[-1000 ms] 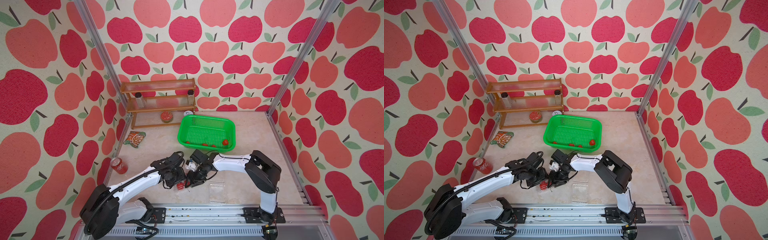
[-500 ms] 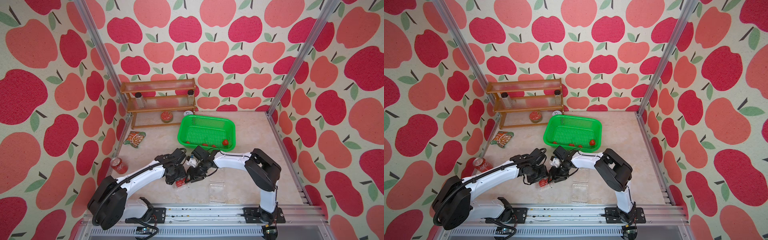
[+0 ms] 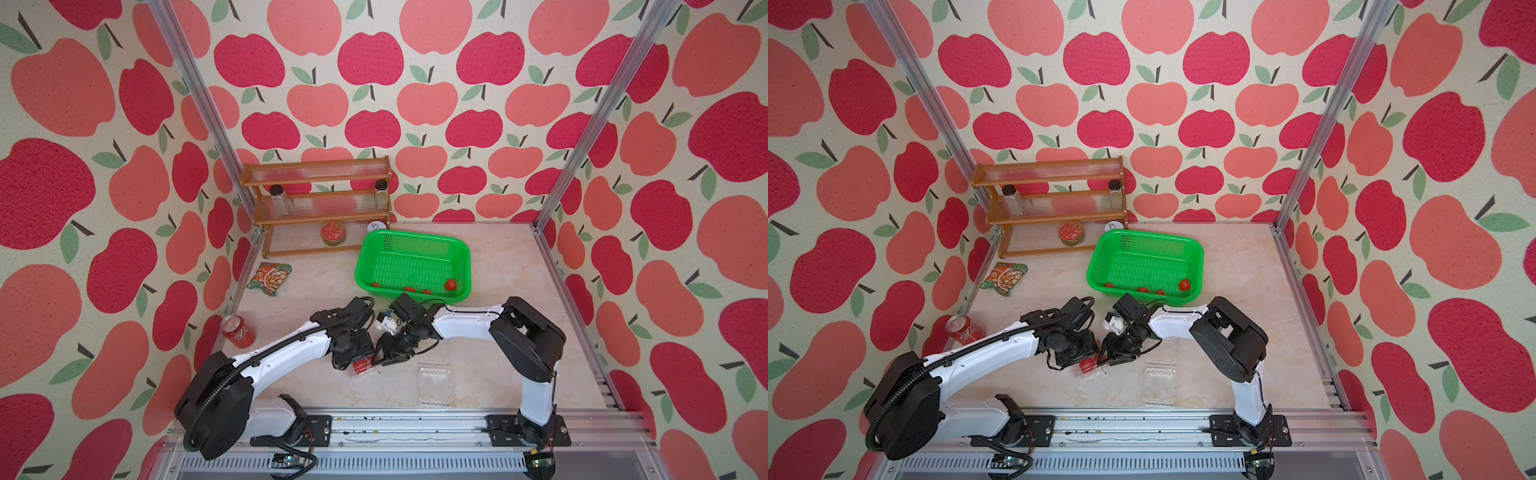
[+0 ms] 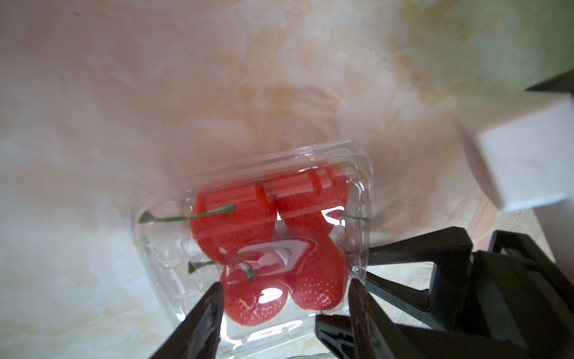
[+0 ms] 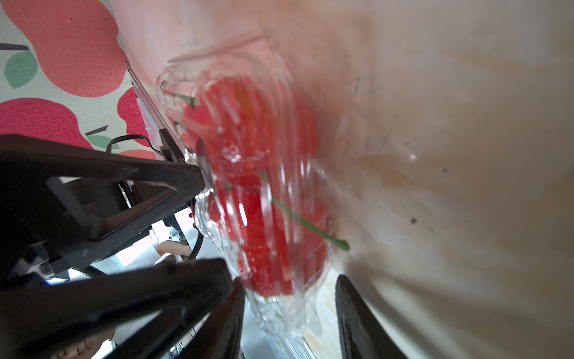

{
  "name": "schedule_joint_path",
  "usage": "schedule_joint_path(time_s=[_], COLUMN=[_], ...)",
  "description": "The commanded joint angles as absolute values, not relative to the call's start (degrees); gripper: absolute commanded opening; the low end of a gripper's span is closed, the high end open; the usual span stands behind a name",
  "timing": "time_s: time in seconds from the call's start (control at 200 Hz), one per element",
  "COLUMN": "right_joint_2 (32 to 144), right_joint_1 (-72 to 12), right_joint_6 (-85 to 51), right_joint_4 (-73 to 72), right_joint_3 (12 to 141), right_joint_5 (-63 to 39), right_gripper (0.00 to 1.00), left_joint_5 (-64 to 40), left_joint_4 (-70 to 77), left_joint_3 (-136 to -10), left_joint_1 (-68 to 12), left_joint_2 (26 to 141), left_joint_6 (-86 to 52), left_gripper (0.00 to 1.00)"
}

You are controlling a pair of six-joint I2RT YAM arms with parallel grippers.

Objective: Pack strawberries into containers
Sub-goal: Close the packing box at the center of the board.

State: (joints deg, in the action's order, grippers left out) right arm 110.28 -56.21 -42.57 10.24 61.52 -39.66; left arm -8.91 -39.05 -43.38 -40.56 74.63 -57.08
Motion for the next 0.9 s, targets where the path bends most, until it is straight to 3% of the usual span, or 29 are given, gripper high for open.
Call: schedule_joint_path(time_s=[0.0,0.525,0.73,0.895], right_joint_2=[110.4,110.8,111.1,111.4], right_joint_1=[-55.2,-54.8,-54.8,-54.8], right_joint_6=[-45.6,-48.3,-48.7,-48.9], right_joint_4=[9.3,7.6,7.2,6.8], right_joint_3=[59.0,57.8,58.0,57.9], right_joint_5=[-37.8,-37.6,-37.8,-37.9], right_gripper=[0.48,0.44,0.44,0.44], left_joint_5=[-9.2,-10.6,-11.9,-10.9], left_joint_4=[-40.4,-43.5,-43.5,-44.6], left_joint_3=[-42.8,-38.5,-29.9,-28.6], left_joint_1=[-41.0,-42.0,-42.2,-41.9], left_joint_2=[74.9,62.7,50.3,47.5], left_joint_6=[-56.9,-59.2,-64.4,-65.5], left_gripper=[0.62,0.62,0.51,0.51])
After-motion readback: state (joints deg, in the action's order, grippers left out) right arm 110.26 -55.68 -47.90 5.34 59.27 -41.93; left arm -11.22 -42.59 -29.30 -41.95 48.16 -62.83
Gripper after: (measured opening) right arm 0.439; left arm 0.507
